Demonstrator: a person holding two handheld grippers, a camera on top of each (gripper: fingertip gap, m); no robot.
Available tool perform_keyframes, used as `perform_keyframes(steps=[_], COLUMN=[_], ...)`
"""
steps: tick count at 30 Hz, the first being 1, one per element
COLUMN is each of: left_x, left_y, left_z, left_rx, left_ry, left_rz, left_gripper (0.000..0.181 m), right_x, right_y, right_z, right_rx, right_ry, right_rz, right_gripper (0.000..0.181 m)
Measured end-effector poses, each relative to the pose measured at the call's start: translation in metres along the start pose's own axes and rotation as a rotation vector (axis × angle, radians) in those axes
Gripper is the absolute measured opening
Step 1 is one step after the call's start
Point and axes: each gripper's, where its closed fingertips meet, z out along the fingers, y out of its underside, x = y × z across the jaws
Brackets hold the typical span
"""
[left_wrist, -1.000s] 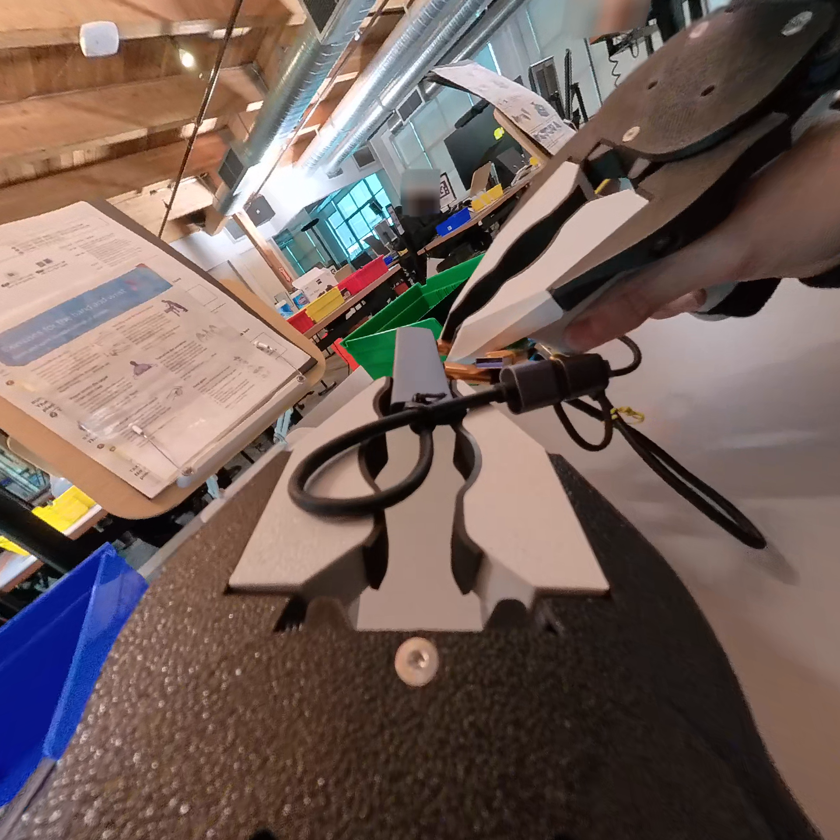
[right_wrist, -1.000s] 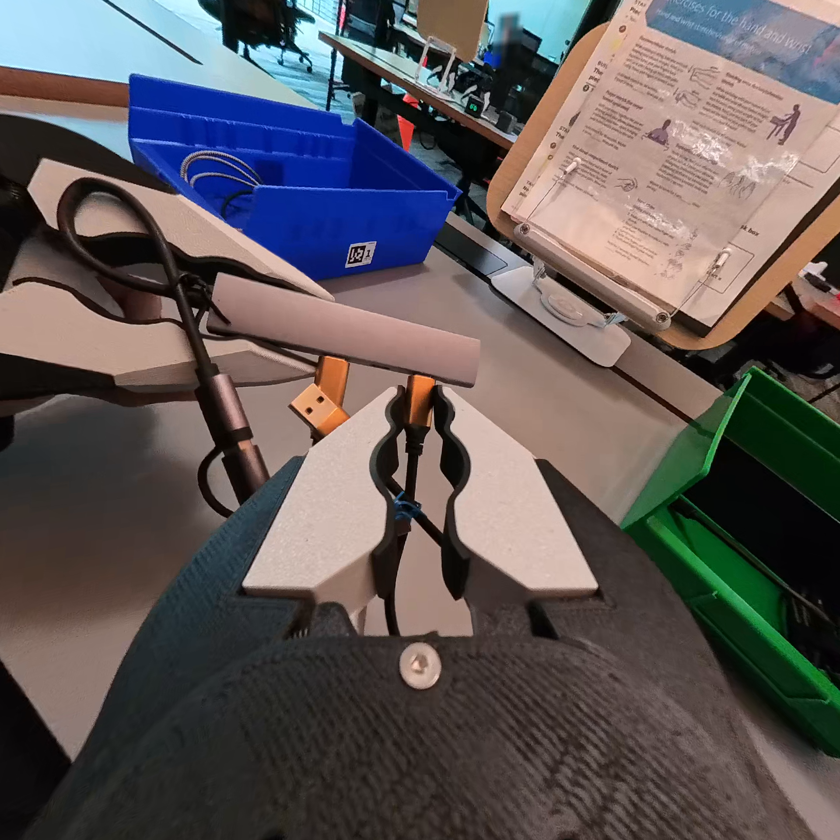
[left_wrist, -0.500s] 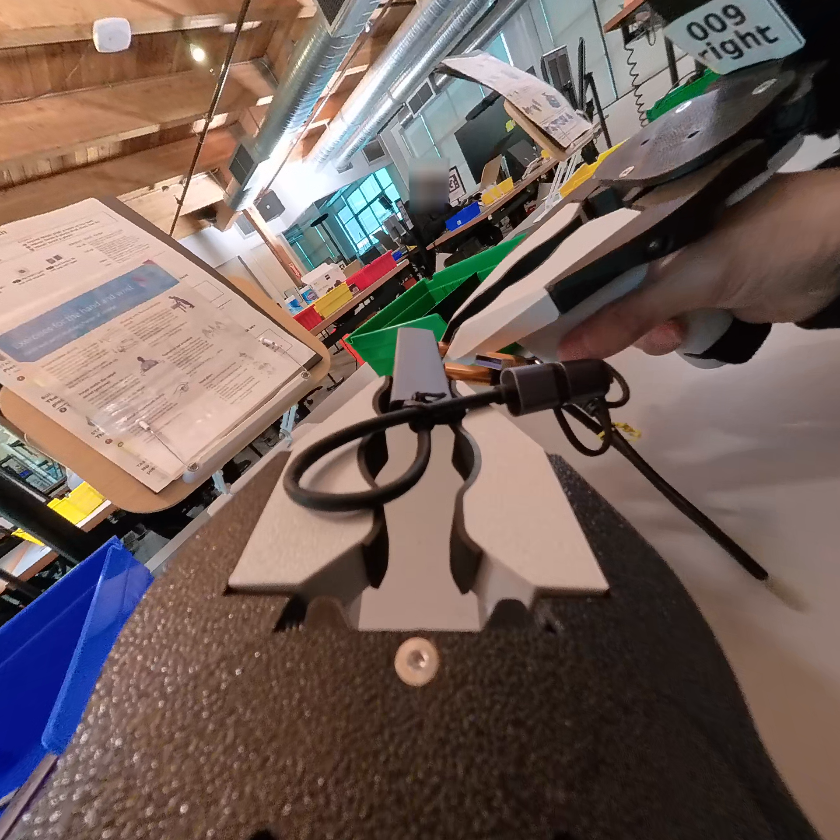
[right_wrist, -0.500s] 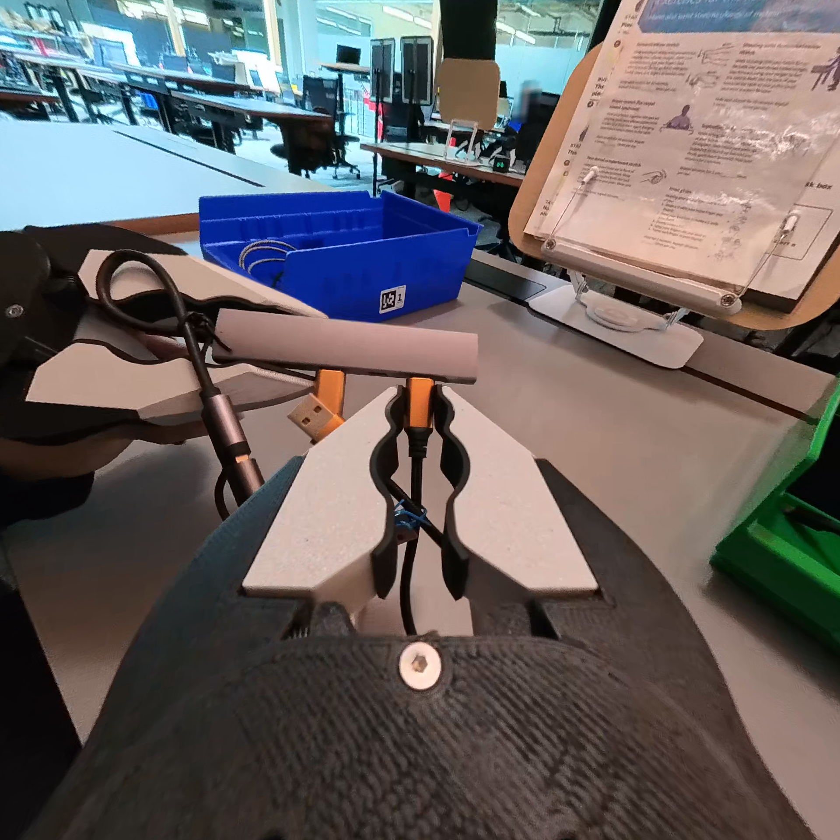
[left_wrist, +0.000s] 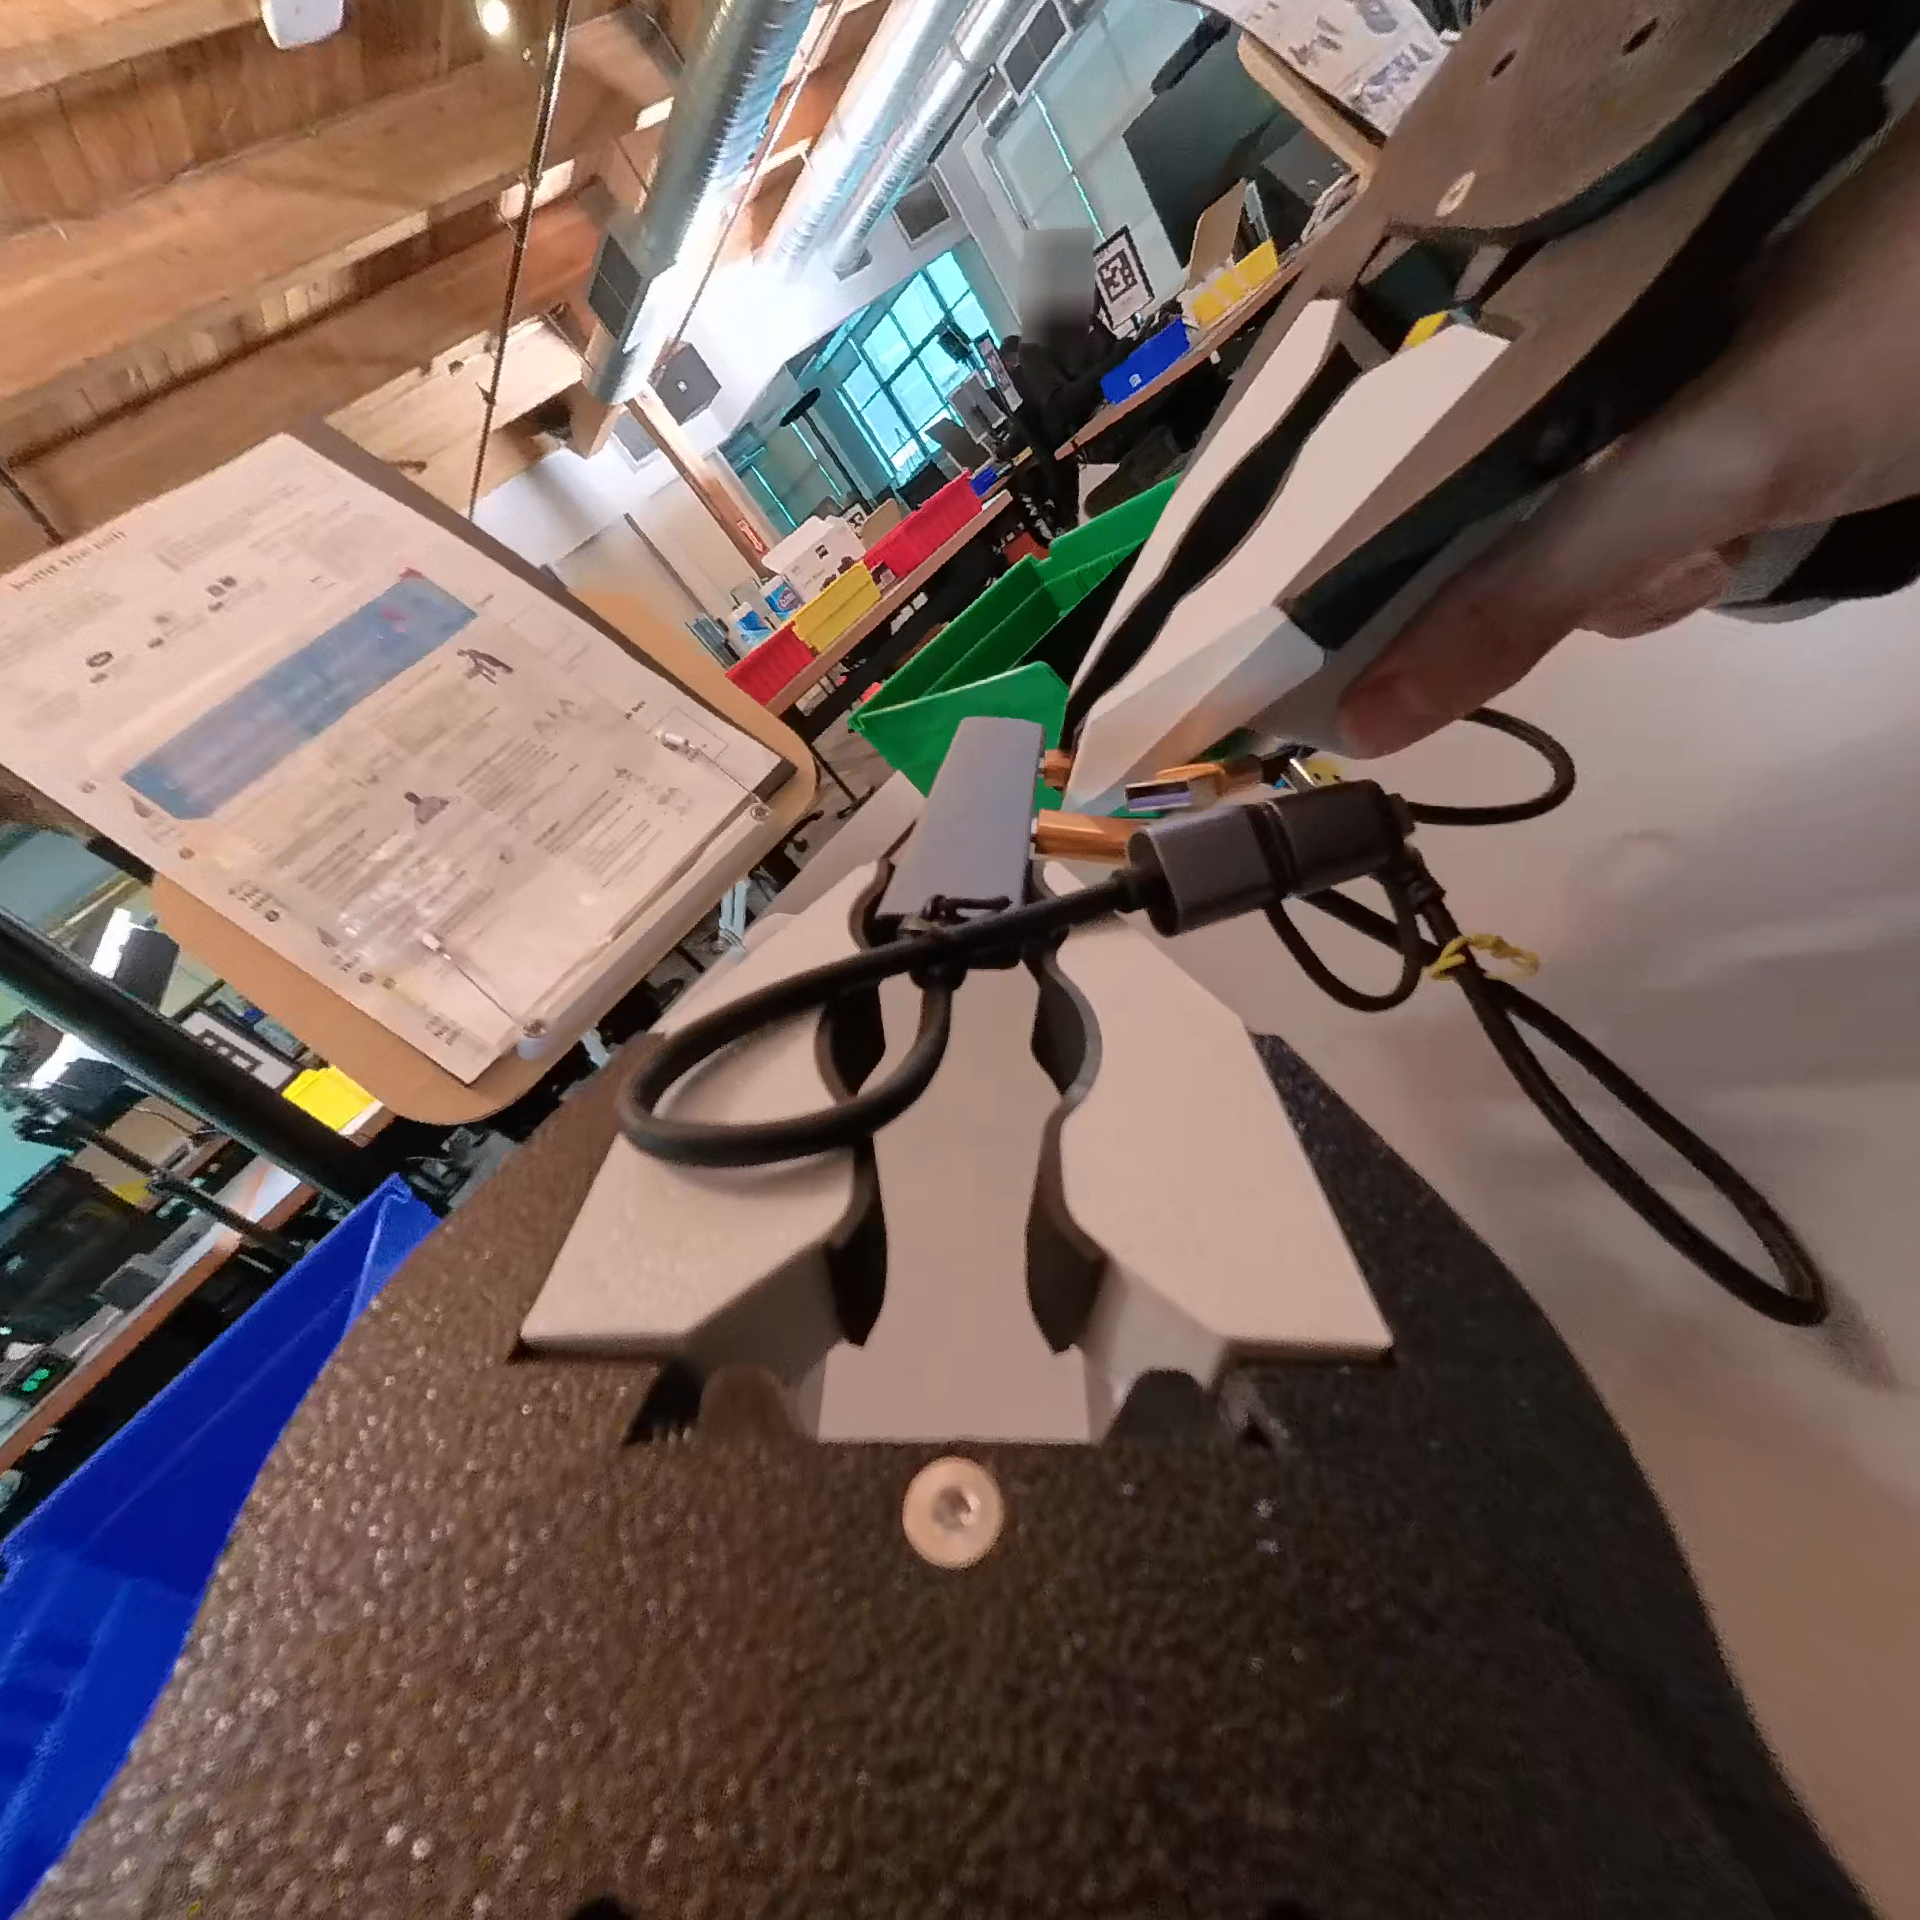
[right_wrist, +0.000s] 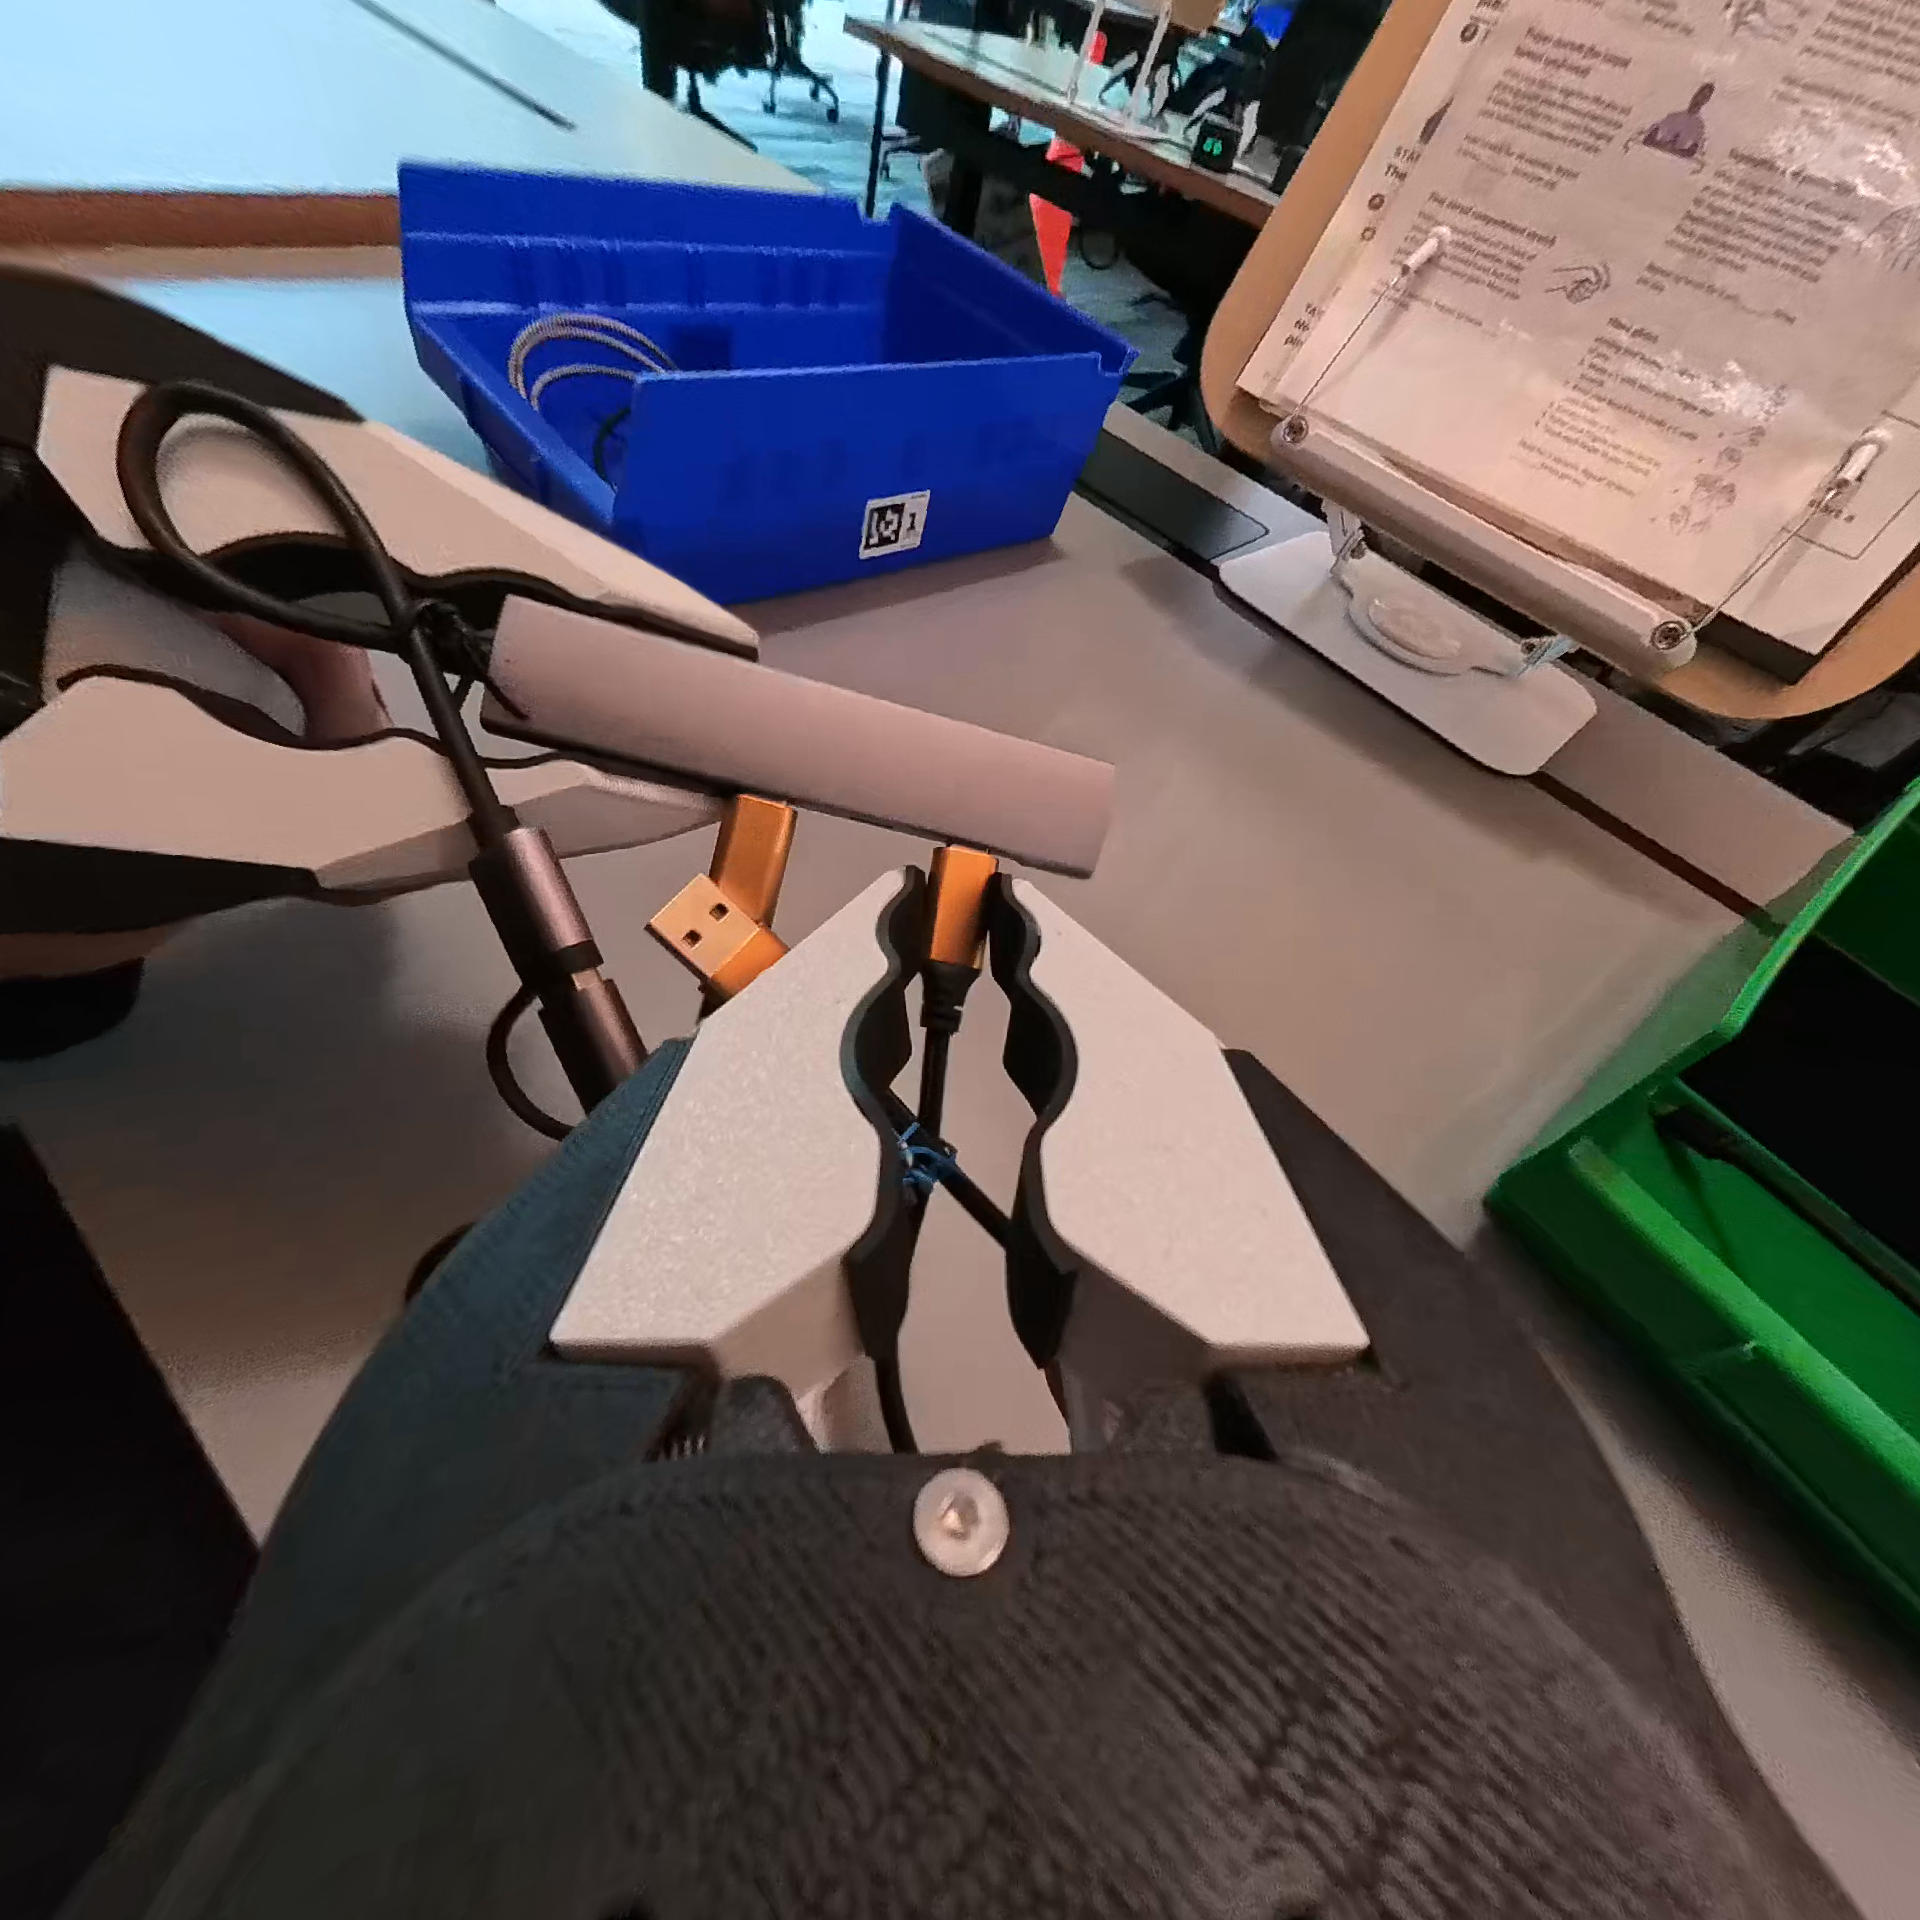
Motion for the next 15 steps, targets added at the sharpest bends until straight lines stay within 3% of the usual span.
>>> perform_keyframes(steps=[8,15], left_x=[0.0029,0.0081], left_y=[-0.0056,-0.0029], left_z=[0.0006,0.0011], left_rx=[-0.016,-0.029], left_ry=[-0.023,0.001], left_rz=[0.023,0.053], left_gripper=[0.022,0.022], right_x=[0.0007,-0.0031], right_y=[0.0003,0.0083], right_z=[-0.0051,-0.0079], right_rx=[0.009,0.064], right_ry=[0.0,-0.138], right_rz=[0.106,0.305], right_gripper=[0.012,0.012])
